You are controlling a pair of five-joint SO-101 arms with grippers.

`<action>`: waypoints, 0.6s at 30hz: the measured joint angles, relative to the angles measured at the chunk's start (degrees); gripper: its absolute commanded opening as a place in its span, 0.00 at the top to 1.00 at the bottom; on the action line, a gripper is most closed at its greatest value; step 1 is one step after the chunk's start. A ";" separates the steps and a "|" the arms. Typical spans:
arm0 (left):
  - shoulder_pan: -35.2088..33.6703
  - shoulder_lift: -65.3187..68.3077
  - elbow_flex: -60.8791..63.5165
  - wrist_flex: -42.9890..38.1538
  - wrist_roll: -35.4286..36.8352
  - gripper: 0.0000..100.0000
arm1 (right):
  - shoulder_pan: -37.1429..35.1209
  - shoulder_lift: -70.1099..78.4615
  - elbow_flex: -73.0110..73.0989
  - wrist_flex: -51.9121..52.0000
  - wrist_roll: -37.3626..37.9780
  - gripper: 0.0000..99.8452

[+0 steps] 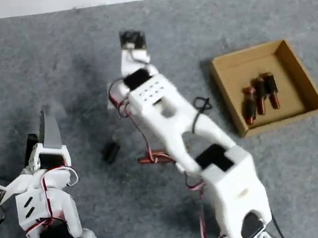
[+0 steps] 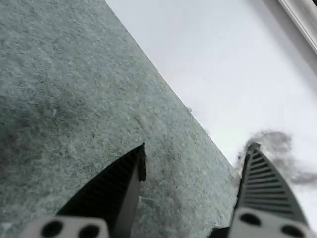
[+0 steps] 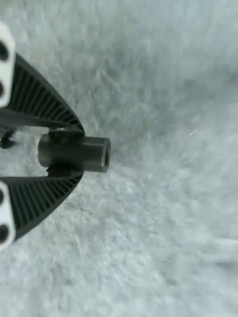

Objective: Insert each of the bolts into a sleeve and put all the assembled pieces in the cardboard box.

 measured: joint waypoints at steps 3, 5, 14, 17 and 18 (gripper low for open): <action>0.00 0.00 0.00 0.00 0.00 0.70 | 1.41 -7.03 0.00 2.37 1.49 1.00; 0.79 0.00 0.00 0.00 0.00 0.70 | 2.99 -11.25 0.00 4.04 1.76 1.00; 0.97 0.00 0.00 0.00 0.00 0.70 | 12.40 -23.91 0.00 11.34 3.60 1.00; 0.97 0.00 0.00 0.00 0.00 0.70 | 13.89 -27.52 0.00 13.80 6.24 1.00; 1.14 0.00 0.00 0.00 0.00 0.70 | 13.98 -28.75 0.00 14.77 6.86 1.00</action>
